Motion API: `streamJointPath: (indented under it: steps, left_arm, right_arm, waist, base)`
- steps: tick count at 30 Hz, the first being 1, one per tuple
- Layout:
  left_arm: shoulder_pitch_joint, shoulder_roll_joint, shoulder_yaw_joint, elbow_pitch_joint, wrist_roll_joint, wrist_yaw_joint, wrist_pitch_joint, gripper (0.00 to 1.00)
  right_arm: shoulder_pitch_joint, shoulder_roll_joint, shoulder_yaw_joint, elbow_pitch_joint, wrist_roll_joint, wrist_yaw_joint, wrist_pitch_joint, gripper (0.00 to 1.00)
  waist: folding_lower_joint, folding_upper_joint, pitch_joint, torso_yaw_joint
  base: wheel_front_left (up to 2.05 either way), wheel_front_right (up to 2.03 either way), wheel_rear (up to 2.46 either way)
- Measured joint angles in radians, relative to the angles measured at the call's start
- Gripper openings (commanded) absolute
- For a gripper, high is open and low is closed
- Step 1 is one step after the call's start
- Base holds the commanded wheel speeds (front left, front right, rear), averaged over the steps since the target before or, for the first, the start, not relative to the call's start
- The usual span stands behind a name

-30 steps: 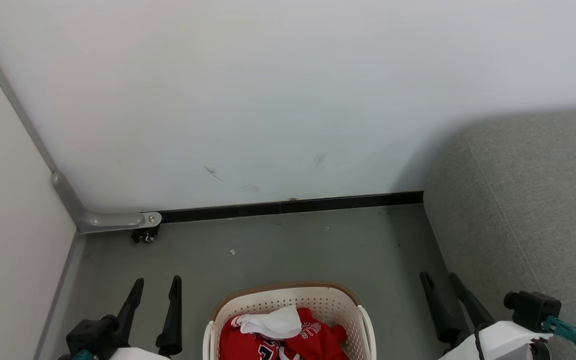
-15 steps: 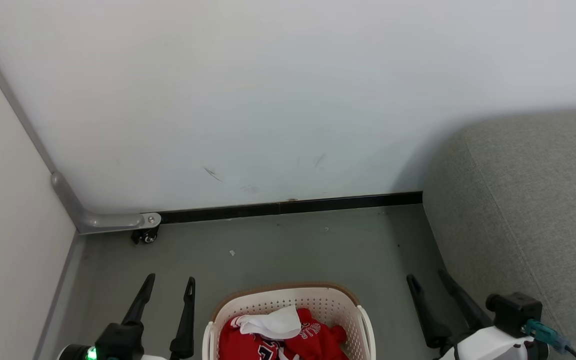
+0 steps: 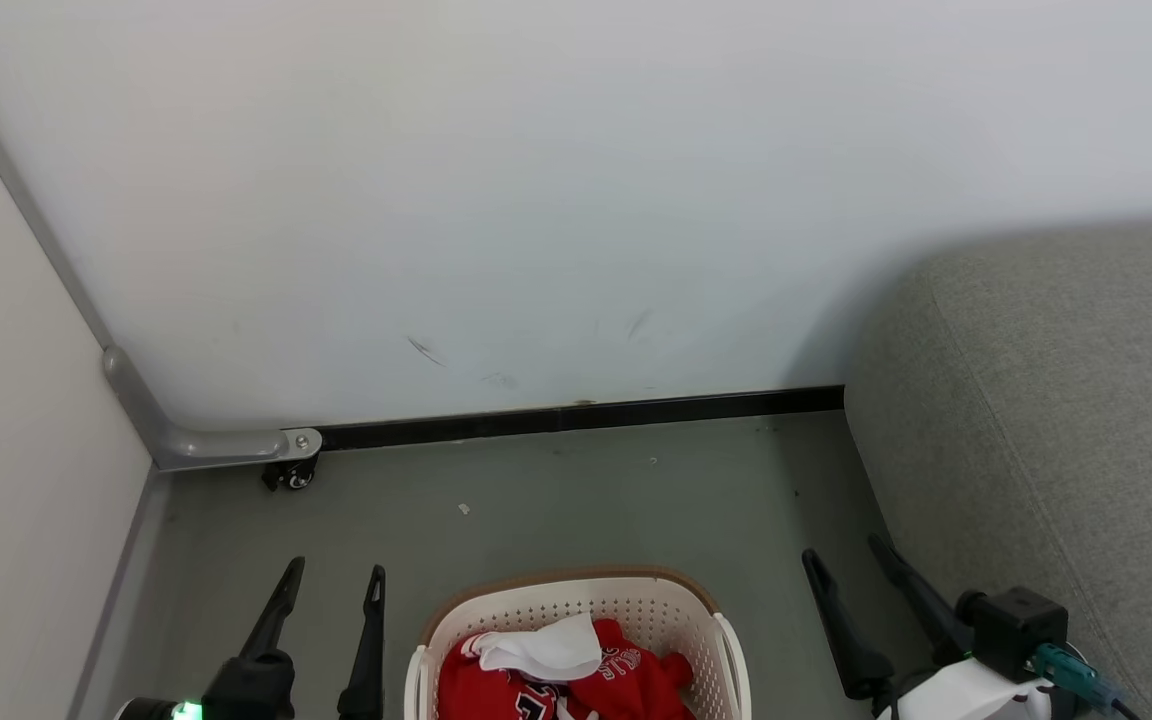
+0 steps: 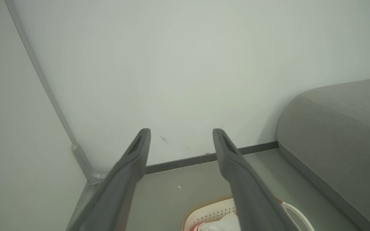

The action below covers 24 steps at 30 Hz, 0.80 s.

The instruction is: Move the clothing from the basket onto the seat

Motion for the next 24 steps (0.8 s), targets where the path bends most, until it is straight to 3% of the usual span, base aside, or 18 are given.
streamJointPath:
  steps: [24]
  left_arm:
    - [0.0, -0.004, 0.026, 0.045, -0.04, 0.018, 0.0, 1.0]
  right_arm:
    - [0.02, 0.0, -0.015, 0.0, 0.0, 0.0, 0.0, 1.0]
  waist:
    - [-0.0002, 0.0, -0.008, 0.0]
  base:
    - [0.0, 0.0, 0.0]
